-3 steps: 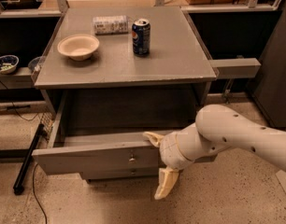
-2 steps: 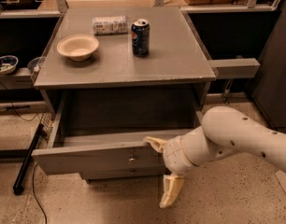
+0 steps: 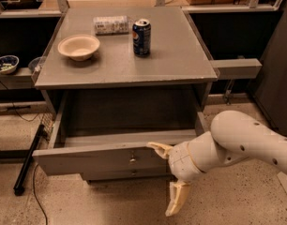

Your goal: Open top drawer

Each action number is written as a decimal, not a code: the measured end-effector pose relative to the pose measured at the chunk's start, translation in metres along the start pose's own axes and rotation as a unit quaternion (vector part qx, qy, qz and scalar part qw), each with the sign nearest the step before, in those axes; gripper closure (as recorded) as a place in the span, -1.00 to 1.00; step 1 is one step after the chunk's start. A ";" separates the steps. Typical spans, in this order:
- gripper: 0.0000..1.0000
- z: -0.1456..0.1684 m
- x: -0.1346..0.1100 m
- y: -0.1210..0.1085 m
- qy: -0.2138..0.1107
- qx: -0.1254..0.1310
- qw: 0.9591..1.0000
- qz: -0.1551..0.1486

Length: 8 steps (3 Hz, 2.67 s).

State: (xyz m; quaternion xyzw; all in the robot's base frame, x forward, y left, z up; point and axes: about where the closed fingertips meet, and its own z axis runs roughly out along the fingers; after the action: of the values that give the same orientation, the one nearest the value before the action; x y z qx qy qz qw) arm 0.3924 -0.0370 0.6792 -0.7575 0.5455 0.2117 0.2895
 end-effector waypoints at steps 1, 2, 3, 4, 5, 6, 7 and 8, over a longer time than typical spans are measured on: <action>-1.00 -0.009 0.008 -0.012 0.031 0.032 0.999 0.022; -1.00 -0.015 0.014 -0.022 0.062 0.054 0.996 0.037; -1.00 -0.017 0.023 -0.029 0.121 0.064 0.989 0.052; -1.00 -0.017 0.025 -0.033 0.145 0.068 0.985 0.068; -1.00 -0.010 0.028 -0.039 0.174 0.077 0.980 0.051; -1.00 0.007 0.037 -0.054 0.204 0.073 0.975 0.042; -1.00 0.041 0.053 -0.065 0.232 0.043 0.971 0.038; -1.00 0.041 0.053 -0.065 0.232 0.043 0.971 0.038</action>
Offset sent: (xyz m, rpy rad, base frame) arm 0.0417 -0.0246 0.0109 -0.1536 -0.0923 -0.2322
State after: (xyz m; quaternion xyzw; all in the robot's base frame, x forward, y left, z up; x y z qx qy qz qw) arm 0.4711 -0.0313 0.6282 -0.7516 0.6345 0.0176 0.1792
